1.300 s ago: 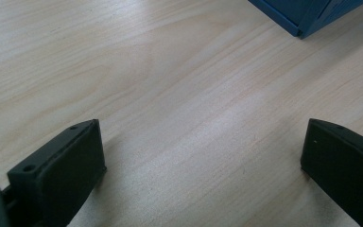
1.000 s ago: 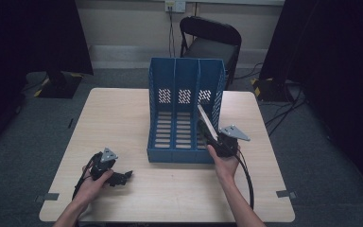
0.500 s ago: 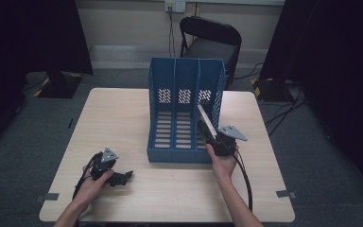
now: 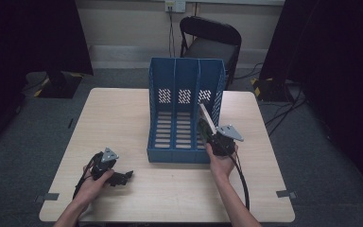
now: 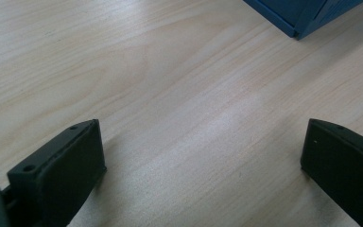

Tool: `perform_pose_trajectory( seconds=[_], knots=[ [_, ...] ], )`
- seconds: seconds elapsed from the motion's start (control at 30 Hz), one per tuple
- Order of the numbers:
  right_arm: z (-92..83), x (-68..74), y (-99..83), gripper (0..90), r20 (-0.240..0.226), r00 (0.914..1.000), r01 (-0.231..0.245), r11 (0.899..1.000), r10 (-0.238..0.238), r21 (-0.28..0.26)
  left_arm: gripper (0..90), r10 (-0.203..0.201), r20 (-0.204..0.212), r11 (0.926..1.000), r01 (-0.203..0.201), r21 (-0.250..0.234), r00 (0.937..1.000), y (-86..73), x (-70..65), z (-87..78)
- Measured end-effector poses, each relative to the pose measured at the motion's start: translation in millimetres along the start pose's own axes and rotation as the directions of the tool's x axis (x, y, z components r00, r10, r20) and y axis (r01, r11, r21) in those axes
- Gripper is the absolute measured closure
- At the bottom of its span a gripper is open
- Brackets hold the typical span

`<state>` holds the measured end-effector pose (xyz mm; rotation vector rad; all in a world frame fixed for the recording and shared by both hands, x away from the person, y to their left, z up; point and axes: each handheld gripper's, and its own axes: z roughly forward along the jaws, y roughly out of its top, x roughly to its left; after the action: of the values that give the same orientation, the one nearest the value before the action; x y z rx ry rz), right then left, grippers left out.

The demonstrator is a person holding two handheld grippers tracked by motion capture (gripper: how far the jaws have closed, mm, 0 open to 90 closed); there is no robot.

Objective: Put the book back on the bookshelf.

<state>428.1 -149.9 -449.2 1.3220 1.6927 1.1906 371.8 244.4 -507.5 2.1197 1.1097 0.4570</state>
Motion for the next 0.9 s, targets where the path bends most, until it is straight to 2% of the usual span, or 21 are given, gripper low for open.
perform_pose_trajectory(
  seconds=[0.13,0.53,0.67,0.9],
  knots=[
    [-0.3,0.8,0.4,76.7,0.015,0.9997,-0.019,1.000,0.019,-0.006,0.0,0.000,0.000,1.0000,0.000,0.000,1.0000,0.0,0.0,0.0],
    [0.3,5.4,5.4,76.8,0.028,0.9995,-0.017,1.000,0.017,-0.010,0.0,0.005,0.004,1.0000,-0.005,0.000,1.0000,-0.1,-1.4,-0.1],
    [0.0,4.0,7.7,76.9,0.032,0.9992,-0.026,1.000,0.026,-0.018,0.0,0.012,0.007,0.9999,-0.012,0.002,0.9999,-0.1,-1.8,-0.5],
    [-0.7,-2.3,13.5,76.9,0.064,0.9972,-0.038,0.999,0.039,-0.029,0.0,0.013,0.011,0.9999,-0.013,0.001,0.9999,-0.1,-1.9,-0.3]
  ],
)
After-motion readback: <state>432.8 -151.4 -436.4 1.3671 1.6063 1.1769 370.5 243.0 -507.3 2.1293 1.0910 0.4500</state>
